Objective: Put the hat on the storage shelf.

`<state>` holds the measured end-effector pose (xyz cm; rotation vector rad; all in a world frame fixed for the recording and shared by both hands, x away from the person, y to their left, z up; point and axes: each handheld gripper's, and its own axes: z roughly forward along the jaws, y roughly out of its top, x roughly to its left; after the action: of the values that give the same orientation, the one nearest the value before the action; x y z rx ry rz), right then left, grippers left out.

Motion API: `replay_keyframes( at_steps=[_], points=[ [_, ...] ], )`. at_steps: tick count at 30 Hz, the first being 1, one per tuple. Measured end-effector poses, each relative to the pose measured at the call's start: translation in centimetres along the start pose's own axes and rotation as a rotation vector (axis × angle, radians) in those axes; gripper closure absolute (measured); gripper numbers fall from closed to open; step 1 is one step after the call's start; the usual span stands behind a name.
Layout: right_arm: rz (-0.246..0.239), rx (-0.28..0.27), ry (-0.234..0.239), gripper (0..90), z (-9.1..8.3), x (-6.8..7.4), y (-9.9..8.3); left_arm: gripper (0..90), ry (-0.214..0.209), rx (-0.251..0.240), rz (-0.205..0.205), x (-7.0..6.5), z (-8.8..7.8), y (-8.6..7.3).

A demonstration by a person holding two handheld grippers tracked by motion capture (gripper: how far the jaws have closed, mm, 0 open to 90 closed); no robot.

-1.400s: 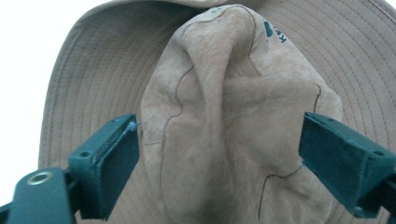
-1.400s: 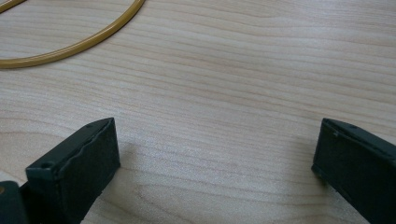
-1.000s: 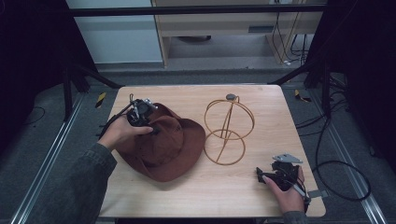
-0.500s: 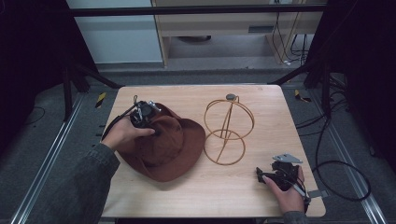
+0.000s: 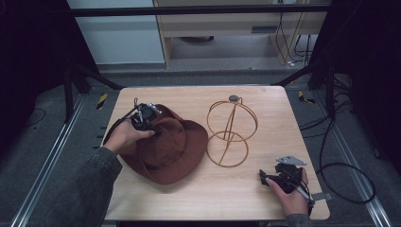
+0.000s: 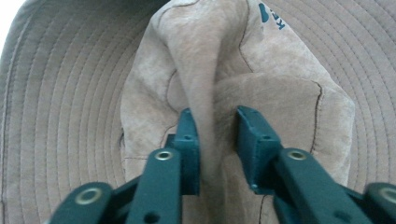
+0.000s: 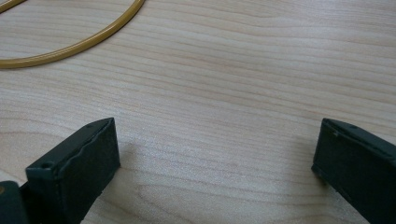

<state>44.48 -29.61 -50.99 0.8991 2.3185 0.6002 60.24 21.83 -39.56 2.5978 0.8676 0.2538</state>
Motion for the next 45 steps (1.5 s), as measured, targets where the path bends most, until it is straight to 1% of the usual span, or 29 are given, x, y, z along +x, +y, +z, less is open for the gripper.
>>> replay_keyframes(
  at_steps=[1,2,3,6,11,22,30,35,36,40,41,42,44,45],
  points=[
    [0.0,0.0,0.0,0.5,0.0,0.0,0.0,73.5,-0.005,0.002,-0.002,0.1,0.0,0.0],
    [0.0,0.0,0.0,0.6,0.0,0.0,0.0,78.3,-0.006,0.0,-0.008,0.1,0.0,0.0],
    [0.0,0.0,0.0,0.6,0.0,0.0,0.0,78.3,-0.007,0.004,-0.008,0.2,0.0,0.0],
    [-0.001,0.0,0.0,0.6,0.0,0.0,0.0,87.9,-0.009,0.004,-0.01,0.1,-0.2,0.0],
    [0.0,0.0,0.0,0.6,0.0,0.0,0.0,88.5,-0.002,-0.009,-0.008,0.0,-0.9,-0.2],
    [0.001,0.0,0.0,0.6,0.0,0.0,0.0,88.6,0.034,-0.093,0.006,-0.6,-4.2,-1.3],
    [0.0,0.0,0.0,0.6,0.0,0.0,0.0,88.6,0.029,-0.124,0.038,-1.3,-5.6,-2.1],
    [0.0,0.0,0.0,0.6,0.0,0.0,0.0,88.6,0.028,-0.133,0.045,-1.4,-6.1,-2.4],
    [-0.001,0.0,0.0,0.6,0.0,0.0,0.0,88.6,0.029,-0.141,0.041,-1.5,-6.3,-2.5],
    [0.0,0.0,0.0,0.6,0.0,0.0,0.0,88.6,0.034,-0.152,0.051,-1.6,-7.1,-2.7],
    [0.0,0.0,0.0,0.6,0.0,0.0,0.0,88.6,0.033,-0.161,0.045,-1.7,-7.2,-2.8],
    [0.0,0.0,0.0,0.6,0.0,0.0,0.0,88.6,0.036,-0.155,0.055,-1.7,-7.4,-2.8],
    [0.0,0.0,0.0,0.6,0.0,0.0,0.0,88.6,0.033,-0.165,0.048,-1.7,-7.7,-2.9],
    [0.0,0.0,0.0,0.6,0.0,0.0,0.0,88.7,0.035,-0.159,0.058,-1.7,-7.9,-3.0]
  ],
)
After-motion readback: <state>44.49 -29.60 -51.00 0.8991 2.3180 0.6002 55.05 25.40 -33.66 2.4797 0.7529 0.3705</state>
